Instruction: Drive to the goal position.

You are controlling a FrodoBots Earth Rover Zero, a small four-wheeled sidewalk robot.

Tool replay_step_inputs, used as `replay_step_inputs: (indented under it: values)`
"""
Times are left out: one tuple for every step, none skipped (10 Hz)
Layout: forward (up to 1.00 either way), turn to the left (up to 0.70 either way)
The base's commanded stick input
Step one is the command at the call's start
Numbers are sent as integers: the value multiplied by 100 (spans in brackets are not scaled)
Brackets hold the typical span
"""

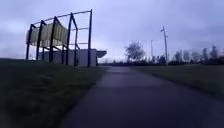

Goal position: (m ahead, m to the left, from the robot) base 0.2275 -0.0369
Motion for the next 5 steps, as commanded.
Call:
replay_step_inputs:
  values:
    - [100, 0]
    - [100, -19]
    - [100, -23]
    - [100, -26]
    - [100, -30]
